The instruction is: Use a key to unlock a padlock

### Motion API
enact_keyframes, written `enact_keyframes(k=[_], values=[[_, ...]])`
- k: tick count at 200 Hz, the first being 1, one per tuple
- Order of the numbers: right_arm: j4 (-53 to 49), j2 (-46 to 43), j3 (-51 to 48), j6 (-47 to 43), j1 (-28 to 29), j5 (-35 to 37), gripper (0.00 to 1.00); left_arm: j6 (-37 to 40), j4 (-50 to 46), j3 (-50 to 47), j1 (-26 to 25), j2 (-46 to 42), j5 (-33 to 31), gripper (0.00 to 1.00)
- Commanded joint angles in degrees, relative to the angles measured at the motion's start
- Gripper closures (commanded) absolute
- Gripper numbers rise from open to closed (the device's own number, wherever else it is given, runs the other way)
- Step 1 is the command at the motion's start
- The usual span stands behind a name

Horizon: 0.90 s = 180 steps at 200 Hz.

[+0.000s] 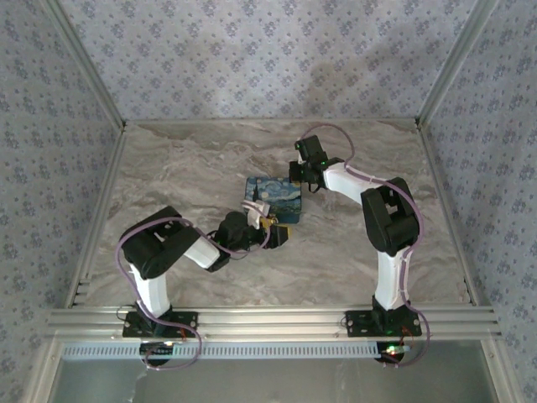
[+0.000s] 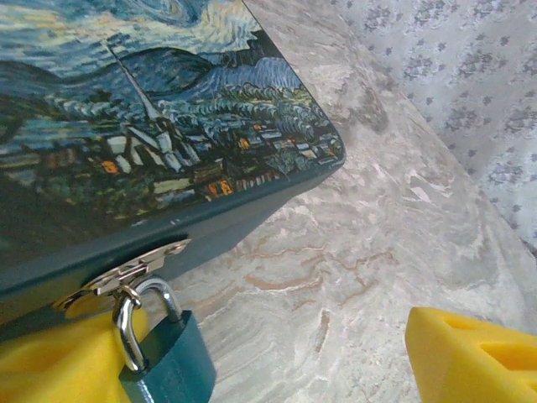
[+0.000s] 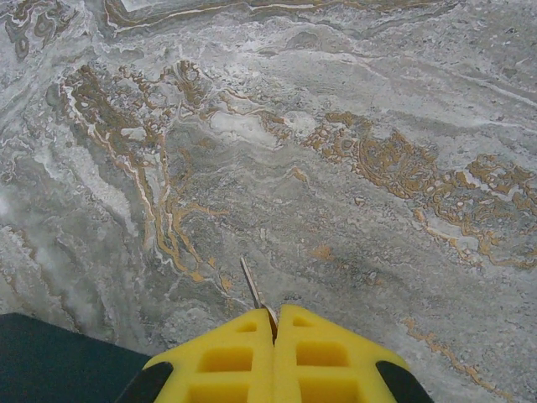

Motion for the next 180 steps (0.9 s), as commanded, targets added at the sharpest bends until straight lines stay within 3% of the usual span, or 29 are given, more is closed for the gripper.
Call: enact_keyframes(k=[1, 16, 56, 129, 180], values=[[-2.17, 0.17, -1.17, -0.22, 0.68, -1.18, 1.0, -1.64, 5.78, 2.01, 0.22, 0.92, 3.9, 0.22], [-2.13, 0.0, -1.28, -0.24, 0.77, -1.22, 1.0, -2.02, 5.17, 2.31, 0.3, 1.2, 3.5, 0.22], [-2.06, -0.68, -1.89, -0.39, 0.83, -1.12, 1.0, -3.5, 0.72, 3.74, 1.11, 1.65, 3.89, 0.35], [-1.49, -1.84, -3.33, -0.27, 1.0, -1.04, 1.0, -4.35, -5.0, 4.04, 1.56, 1.87, -2.03, 0.25], [-1.13, -1.95, -3.85, -0.21, 0.92, -1.04, 1.0, -4.82, -3.9, 4.22, 1.83, 2.88, -1.62, 0.32]])
